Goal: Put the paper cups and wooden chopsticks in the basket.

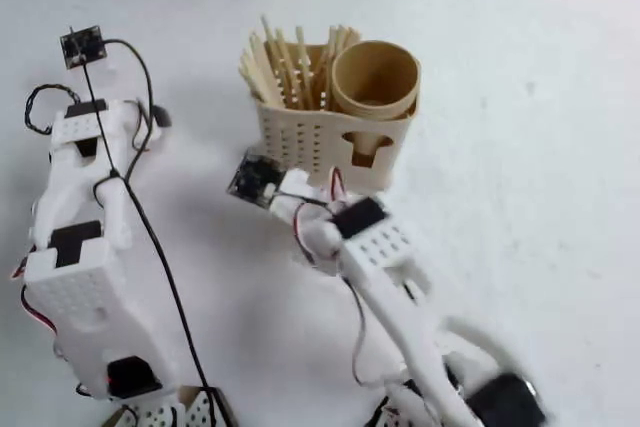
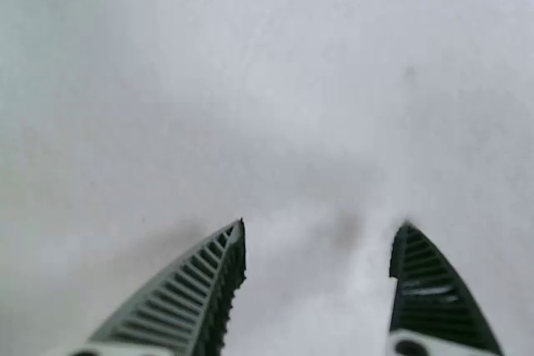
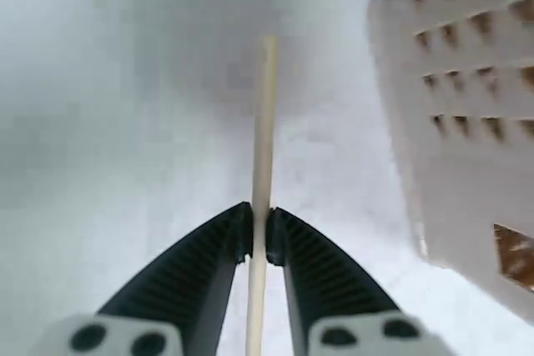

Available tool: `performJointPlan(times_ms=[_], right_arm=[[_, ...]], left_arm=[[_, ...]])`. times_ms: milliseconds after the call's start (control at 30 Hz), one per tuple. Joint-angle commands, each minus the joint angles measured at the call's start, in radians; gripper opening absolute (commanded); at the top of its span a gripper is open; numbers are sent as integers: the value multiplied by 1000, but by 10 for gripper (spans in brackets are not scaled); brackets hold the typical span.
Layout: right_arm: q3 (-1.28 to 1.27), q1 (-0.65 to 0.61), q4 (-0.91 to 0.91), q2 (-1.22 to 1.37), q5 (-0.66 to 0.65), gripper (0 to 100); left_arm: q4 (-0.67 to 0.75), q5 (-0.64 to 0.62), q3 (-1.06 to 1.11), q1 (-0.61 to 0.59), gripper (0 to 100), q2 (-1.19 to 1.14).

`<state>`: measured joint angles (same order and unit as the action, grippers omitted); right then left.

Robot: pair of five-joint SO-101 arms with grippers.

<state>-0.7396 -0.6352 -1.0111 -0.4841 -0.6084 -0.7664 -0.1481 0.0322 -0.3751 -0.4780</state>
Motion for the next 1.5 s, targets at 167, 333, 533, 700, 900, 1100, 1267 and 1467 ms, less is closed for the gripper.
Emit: performJointPlan(times_ms=[167,333,533,700,900,1100,1267,1467], right_arm=[[480,7,-159,-317,110,16],[898,10,-148,-136,227,16],[1232,10,90,203,273,18],[1313,38,266,380,270,18],[1293,104,363,426,278,18],[1026,87,536,334,331,17],[644,82,743,183,354,16],[385,94,826,88,351,53]], left_arm=[[2,12,-43,10,275,4],[2,11,-43,8,275,4],[0,11,-41,7,275,4],[-3,11,-41,5,275,4],[-2,12,-43,5,275,4],[-2,12,-44,5,275,4],[-2,12,-43,5,275,4],[2,11,-43,8,275,4]])
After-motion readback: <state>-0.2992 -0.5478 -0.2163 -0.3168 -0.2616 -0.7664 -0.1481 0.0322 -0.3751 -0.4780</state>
